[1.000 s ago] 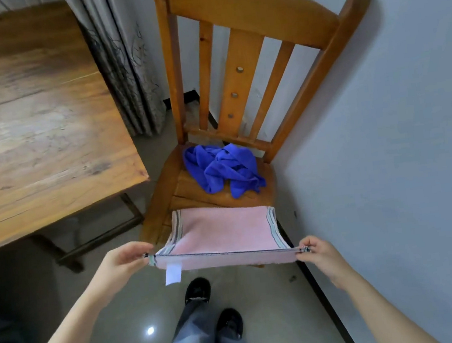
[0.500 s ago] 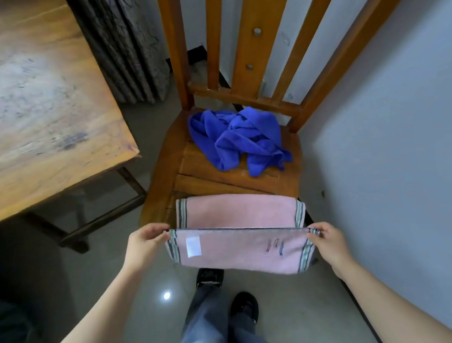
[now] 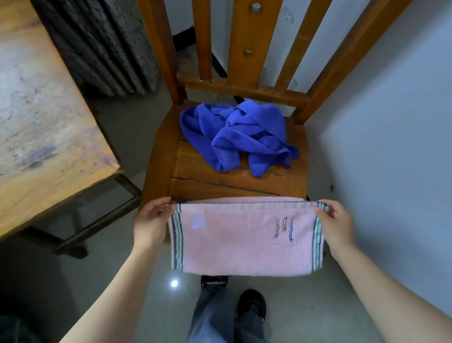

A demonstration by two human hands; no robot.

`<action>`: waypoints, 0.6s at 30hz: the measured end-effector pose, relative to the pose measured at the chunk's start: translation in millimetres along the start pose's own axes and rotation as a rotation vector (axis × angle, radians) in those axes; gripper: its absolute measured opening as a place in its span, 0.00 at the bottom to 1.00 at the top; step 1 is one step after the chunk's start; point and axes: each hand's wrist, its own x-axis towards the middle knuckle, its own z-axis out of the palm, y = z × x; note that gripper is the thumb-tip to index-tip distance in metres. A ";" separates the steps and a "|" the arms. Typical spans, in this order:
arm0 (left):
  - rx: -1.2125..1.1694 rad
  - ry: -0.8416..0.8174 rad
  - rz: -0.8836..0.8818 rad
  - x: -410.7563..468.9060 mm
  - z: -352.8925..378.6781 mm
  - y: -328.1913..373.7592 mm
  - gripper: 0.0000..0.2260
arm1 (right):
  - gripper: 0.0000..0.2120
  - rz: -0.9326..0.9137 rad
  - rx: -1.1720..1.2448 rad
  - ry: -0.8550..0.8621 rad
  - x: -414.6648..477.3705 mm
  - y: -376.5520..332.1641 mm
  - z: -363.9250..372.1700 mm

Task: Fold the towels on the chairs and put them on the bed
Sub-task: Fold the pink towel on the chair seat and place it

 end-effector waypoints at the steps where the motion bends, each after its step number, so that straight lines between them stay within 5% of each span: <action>1: -0.003 0.012 0.022 0.3 4.7 1.1 0.10 | 0.06 -0.012 -0.043 0.006 2.3 0.5 0.4; 4: 0.052 0.051 0.064 13.2 21.0 -5.0 0.12 | 0.14 -0.004 -0.117 0.061 7.3 3.0 11.4; 7: 0.544 -0.115 0.270 6.5 28.4 -32.0 0.19 | 0.19 -0.109 -0.317 0.112 -11.0 4.4 18.7; 9: 0.925 -0.203 0.615 -6.7 34.2 -59.6 0.23 | 0.18 -0.261 -0.429 -0.031 -36.4 7.1 28.4; 11: 1.177 -0.348 0.732 -20.6 39.4 -74.9 0.27 | 0.16 -0.359 -0.610 -0.271 -54.7 15.0 41.8; 14: 1.364 -0.486 0.545 -26.7 40.2 -82.6 0.31 | 0.19 -0.376 -0.843 -0.463 -55.7 26.9 48.1; 18: 1.493 -0.596 0.444 -21.7 38.5 -66.1 0.30 | 0.17 -0.216 -0.523 -0.221 -44.0 27.9 43.3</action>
